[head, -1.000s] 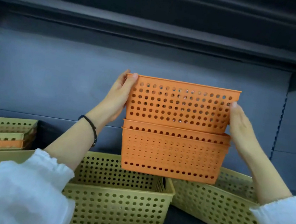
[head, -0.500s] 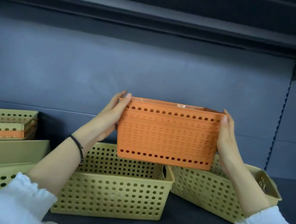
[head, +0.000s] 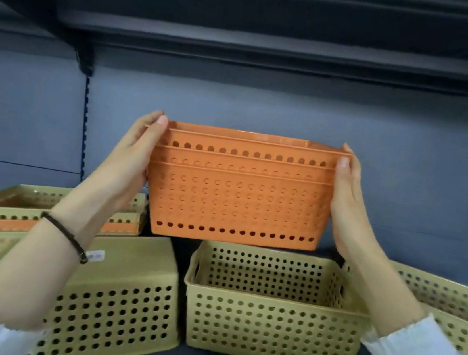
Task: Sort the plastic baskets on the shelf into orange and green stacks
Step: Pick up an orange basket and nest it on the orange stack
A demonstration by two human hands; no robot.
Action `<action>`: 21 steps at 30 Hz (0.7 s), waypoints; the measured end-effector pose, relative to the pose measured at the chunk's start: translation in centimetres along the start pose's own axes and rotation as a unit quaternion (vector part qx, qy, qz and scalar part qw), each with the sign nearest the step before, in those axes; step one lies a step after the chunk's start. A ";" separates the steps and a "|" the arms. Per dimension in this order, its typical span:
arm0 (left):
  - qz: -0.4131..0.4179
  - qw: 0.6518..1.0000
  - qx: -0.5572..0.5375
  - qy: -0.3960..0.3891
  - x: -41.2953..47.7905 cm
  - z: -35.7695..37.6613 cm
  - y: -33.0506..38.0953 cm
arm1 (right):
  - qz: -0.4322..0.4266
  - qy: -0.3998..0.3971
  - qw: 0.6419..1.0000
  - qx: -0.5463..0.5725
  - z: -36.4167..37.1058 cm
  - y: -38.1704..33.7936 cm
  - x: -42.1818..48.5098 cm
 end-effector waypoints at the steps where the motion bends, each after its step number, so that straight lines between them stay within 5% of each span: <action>1: 0.002 1.000 0.007 0.011 -0.2 -2.2 0.6 | 0.001 -0.010 1.000 0.012 2.3 -0.2 -0.1; 11: -0.019 0.994 0.049 0.096 -2.7 -21.1 1.1 | 0.041 -0.107 0.989 0.089 20.9 -0.6 -3.7; 21: -0.007 0.992 0.071 0.107 -0.1 -29.1 1.1 | 0.053 -0.131 0.984 0.110 30.4 -1.0 -2.9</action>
Point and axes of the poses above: each hand's wrist, its own x-axis towards the middle knuckle, its own z-axis out of the palm, y = z × x, the point moved 10 cm from there along x, towards the middle knuckle, and after that the axes turned 2 degrees about -z, right-handed, at the moved point
